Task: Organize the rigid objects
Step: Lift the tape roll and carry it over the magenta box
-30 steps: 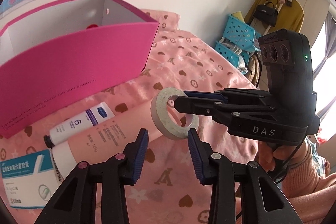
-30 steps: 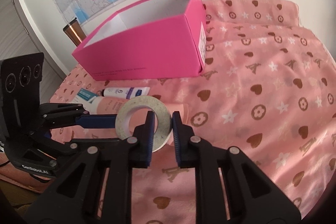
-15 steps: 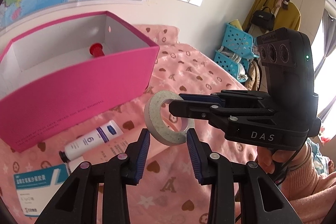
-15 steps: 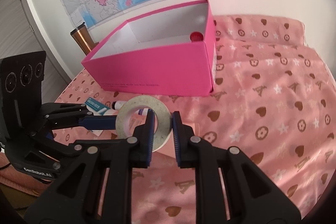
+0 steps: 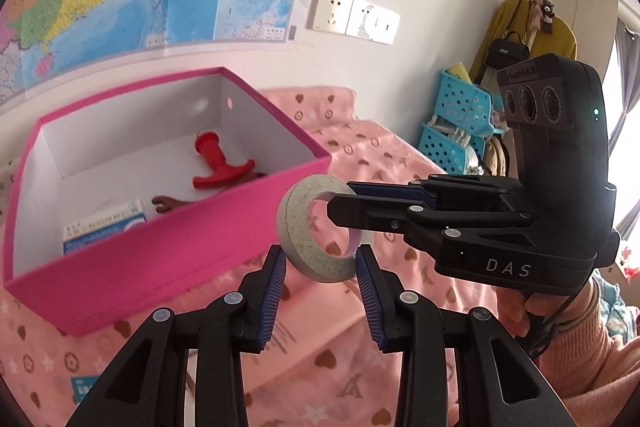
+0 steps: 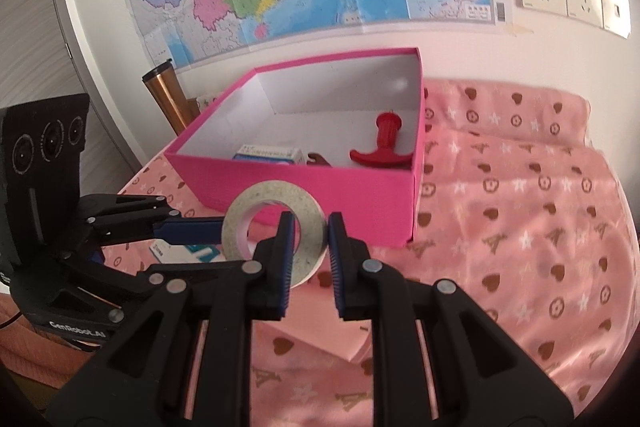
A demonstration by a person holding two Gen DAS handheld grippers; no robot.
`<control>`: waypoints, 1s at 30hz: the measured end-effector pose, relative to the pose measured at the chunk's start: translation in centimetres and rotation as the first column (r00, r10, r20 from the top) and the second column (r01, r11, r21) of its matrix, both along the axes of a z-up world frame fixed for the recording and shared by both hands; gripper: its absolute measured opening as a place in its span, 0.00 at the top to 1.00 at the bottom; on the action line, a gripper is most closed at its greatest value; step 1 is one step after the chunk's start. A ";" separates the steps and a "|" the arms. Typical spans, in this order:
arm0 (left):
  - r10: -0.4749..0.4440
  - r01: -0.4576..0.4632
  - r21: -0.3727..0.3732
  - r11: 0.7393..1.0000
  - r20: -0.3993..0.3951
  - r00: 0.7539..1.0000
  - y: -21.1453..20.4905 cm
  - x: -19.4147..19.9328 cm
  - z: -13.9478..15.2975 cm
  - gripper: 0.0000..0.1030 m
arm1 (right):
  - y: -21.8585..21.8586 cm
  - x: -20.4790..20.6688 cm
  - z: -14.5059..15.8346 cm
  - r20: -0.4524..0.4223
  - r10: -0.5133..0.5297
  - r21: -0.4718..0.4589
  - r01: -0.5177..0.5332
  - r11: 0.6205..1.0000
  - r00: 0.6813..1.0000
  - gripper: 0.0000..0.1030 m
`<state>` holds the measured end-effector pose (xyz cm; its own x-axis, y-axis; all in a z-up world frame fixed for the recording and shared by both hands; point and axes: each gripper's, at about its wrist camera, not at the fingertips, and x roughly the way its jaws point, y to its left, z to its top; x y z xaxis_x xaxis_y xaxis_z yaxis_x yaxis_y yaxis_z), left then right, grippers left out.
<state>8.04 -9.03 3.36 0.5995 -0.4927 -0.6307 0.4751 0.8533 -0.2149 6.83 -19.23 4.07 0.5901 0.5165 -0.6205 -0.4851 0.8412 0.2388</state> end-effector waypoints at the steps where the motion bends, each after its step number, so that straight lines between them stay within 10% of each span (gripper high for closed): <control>1: 0.001 -0.001 -0.002 1.000 0.001 1.000 0.1 0.3 0.2 0.65 | 0.1 0.1 0.2 0.003 0.001 -0.001 -0.001 1.000 1.000 0.82; 30: 0.077 -0.076 0.020 0.997 -0.029 0.997 0.8 8.3 1.1 0.65 | 1.4 9.2 1.4 0.001 -0.035 -0.081 0.035 0.996 0.999 0.82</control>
<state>16.35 -8.20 4.47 0.6158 -0.4339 -0.6577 0.4018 0.8909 -0.2117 16.00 -17.80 5.52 0.6069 0.4436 -0.6594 -0.4550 0.8742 0.1694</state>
